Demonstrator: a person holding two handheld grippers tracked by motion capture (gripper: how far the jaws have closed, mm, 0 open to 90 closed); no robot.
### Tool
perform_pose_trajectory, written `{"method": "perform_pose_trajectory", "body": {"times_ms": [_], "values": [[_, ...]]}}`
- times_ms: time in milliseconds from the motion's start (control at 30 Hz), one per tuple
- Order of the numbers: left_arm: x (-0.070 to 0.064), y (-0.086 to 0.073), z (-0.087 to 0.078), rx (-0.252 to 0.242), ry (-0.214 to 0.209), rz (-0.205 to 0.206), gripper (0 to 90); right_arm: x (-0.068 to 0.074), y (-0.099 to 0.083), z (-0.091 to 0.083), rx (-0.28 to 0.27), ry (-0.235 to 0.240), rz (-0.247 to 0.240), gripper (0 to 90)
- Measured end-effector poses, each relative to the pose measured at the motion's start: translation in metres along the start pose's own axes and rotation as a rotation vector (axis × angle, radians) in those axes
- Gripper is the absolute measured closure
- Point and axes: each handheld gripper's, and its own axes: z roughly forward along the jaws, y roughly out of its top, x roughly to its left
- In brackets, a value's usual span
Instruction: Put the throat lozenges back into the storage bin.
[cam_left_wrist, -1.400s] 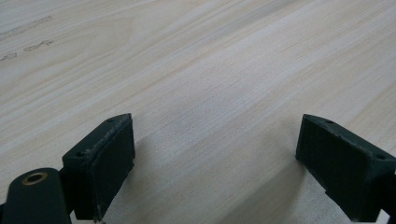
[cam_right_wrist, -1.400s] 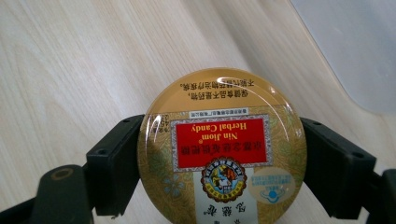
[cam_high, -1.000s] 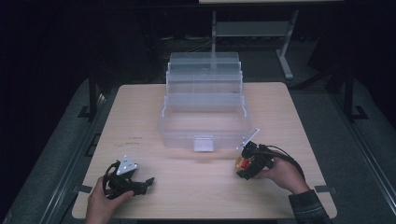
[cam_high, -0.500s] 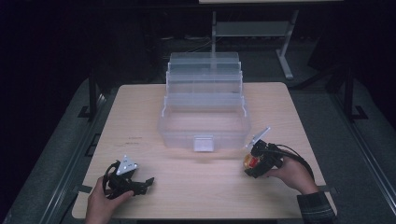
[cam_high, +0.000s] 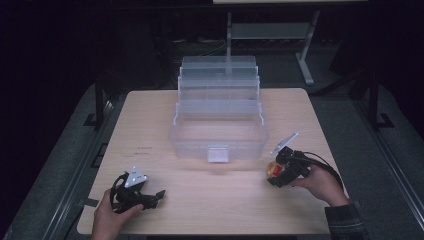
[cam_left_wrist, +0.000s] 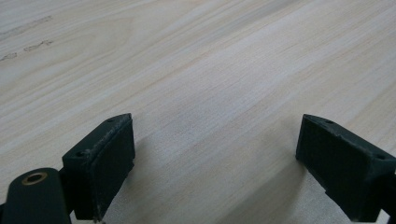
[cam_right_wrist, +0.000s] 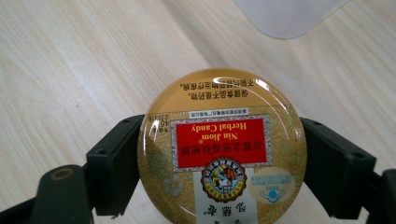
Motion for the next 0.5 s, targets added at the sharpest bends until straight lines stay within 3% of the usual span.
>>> {"method": "perform_pose_trajectory", "body": {"times_ms": [500], "values": [[0.0,0.0,0.0,0.0,0.0,0.0,10.8,-0.01,0.013,-0.021,-0.03,-0.026,0.013,19.8]]}}
